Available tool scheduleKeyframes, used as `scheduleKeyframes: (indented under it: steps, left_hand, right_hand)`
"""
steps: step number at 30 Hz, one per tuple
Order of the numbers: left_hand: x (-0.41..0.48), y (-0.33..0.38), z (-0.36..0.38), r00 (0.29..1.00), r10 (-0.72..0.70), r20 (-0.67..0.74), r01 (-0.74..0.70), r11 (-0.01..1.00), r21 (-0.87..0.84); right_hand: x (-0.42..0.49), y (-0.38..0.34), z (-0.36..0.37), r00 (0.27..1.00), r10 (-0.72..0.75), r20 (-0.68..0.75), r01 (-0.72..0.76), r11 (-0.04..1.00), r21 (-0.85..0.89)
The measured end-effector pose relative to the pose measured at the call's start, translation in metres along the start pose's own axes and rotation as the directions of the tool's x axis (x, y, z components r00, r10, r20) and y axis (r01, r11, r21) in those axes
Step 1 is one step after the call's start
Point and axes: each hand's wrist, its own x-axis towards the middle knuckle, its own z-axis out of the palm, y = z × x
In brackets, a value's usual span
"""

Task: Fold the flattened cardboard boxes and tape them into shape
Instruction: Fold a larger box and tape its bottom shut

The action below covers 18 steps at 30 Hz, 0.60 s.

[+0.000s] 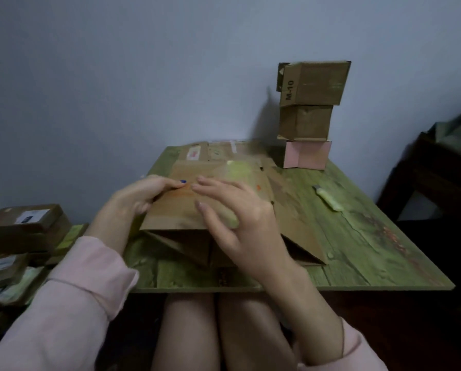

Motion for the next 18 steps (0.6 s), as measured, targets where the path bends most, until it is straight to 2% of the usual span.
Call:
scheduleKeyframes:
  steps: [2, 4, 5, 7, 9, 12, 14, 15, 18]
  left_hand:
    - [-0.001, -0.007, -0.002, 0.998, -0.067, 0.000, 0.067, 0.998, -0.016]
    - [-0.005, -0.003, 0.001, 0.997, -0.079, -0.019, 0.078, 0.996, -0.031]
    - [-0.006, 0.000, 0.002, 0.998, -0.060, -0.020, 0.059, 0.998, -0.035]
    - [-0.008, 0.008, 0.005, 1.000, -0.001, 0.001, 0.001, 0.999, -0.050]
    - [-0.008, 0.014, 0.010, 0.999, 0.046, -0.003, -0.046, 0.999, -0.026]
    - [-0.009, 0.017, 0.021, 0.998, 0.065, 0.004, -0.065, 0.997, 0.048]
    - [-0.012, 0.018, 0.029, 0.998, 0.059, 0.020, -0.060, 0.996, 0.070]
    - [-0.013, 0.017, 0.032, 0.998, 0.057, 0.017, -0.058, 0.996, 0.063]
    - [-0.015, 0.016, 0.036, 0.999, 0.044, 0.022, -0.043, 0.999, -0.006]
  right_hand:
    - [0.010, 0.009, -0.018, 0.995, 0.065, -0.080, -0.065, 0.998, -0.003]
    - [0.021, 0.025, -0.038, 0.954, 0.266, -0.138, -0.269, 0.963, -0.005]
    - [0.025, 0.038, -0.047, 0.902, 0.406, -0.149, -0.413, 0.910, -0.020]
    - [0.029, 0.068, -0.062, 0.715, 0.691, -0.109, -0.698, 0.714, -0.057]
    - [0.029, 0.090, -0.073, 0.519, 0.855, 0.006, -0.854, 0.519, -0.042]
    - [0.029, 0.107, -0.085, 0.313, 0.916, 0.251, -0.948, 0.316, 0.029]
    - [0.030, 0.116, -0.089, 0.184, 0.926, 0.330, -0.977, 0.208, -0.039]
    - [0.029, 0.120, -0.089, 0.164, 0.926, 0.339, -0.978, 0.197, -0.065]
    - [0.028, 0.121, -0.086, 0.208, 0.916, 0.343, -0.972, 0.233, -0.033]
